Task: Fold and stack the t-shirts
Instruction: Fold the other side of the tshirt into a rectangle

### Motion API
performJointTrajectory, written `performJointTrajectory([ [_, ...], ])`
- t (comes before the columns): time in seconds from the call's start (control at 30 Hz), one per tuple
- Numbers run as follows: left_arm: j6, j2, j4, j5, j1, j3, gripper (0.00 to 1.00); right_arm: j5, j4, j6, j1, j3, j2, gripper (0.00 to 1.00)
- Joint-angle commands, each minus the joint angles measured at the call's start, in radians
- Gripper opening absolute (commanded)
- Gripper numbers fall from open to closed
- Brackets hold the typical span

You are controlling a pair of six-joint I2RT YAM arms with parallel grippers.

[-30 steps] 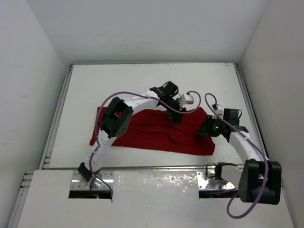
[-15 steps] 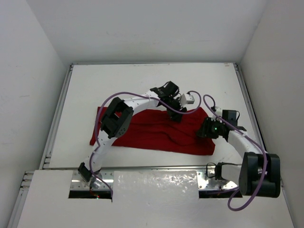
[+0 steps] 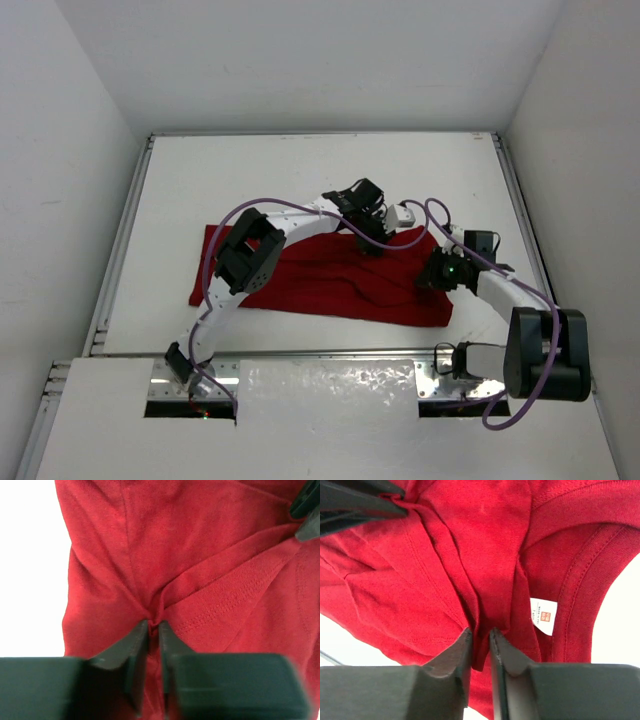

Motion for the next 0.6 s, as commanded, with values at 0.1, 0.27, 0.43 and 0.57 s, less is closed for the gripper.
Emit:
performJointTrajectory([
  [0.1,0.003,-0.038,0.006,0.008,-0.004,0.012,0.00,0.028,0.011,0.000,0.009,0.014,0.001,0.09],
  [0.27,-0.006,-0.049,-0.026,0.008,-0.002,0.052,0.11,0.048,-0.049,-0.030,0.009,0.042,-0.039,0.04],
  [0.43,-0.011,-0.049,-0.021,-0.012,-0.004,0.049,0.22,0.035,-0.040,-0.021,0.009,0.032,-0.036,0.04],
  [0.57,-0.023,-0.063,-0.023,-0.029,-0.002,0.037,0.24,0.035,-0.034,-0.018,0.009,0.028,-0.041,0.04],
])
